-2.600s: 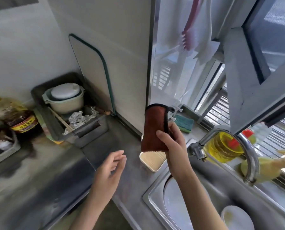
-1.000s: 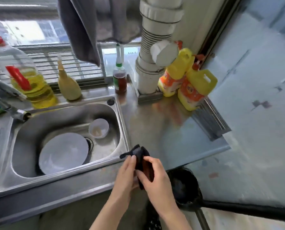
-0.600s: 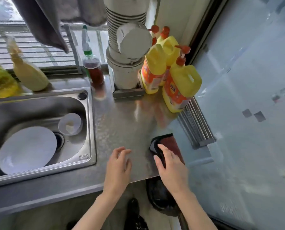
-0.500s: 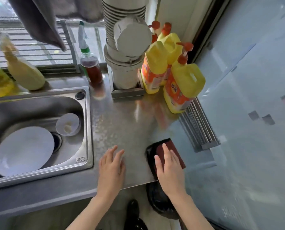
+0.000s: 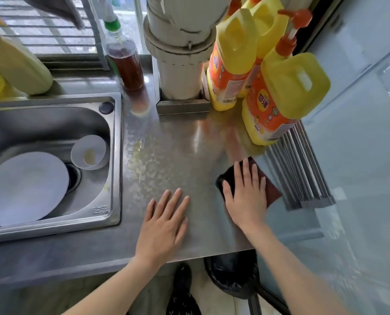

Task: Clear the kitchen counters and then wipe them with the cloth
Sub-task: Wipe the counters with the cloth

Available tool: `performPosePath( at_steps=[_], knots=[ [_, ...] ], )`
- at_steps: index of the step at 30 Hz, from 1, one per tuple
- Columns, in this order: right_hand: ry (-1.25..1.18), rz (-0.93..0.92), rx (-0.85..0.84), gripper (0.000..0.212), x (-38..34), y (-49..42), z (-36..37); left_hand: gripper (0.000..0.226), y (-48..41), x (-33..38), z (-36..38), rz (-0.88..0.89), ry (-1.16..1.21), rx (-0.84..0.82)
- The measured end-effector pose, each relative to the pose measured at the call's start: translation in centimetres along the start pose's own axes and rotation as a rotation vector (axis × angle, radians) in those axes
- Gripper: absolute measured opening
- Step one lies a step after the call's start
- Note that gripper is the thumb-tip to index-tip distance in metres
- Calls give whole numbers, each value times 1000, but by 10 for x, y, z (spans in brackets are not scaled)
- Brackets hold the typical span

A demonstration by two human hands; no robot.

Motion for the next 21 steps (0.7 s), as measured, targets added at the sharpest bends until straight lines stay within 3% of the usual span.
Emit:
performPosePath(
  at_steps=[4,7,12,17,21],
  knots=[
    [36,-377,-116,63,-38,71,16,51,1,-1,1,1,-12,-10],
    [70,-518,-154,64,-24,74,16,51,1,0,0,-3,-8,5],
    [84,-290,-83,63,21,8,-1,50,0,-1,-1,-6,-7,35],
    [23,4,24,67,16,-26,-9,50,0,0,-1,-10,-18,29],
    [28,-142,-67,64,-16,18,6,50,1,0,-1,-12,-14,17]
  ],
)
Point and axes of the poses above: each hand's wrist, its own y-axis away from the middle knuckle, its own z-axis out of the palm, x = y × z, the point moved 7 cm from there along -y, towards the middle knuckle, and after that the axes turned 5 degrees about -y, right-handed, at the moved point
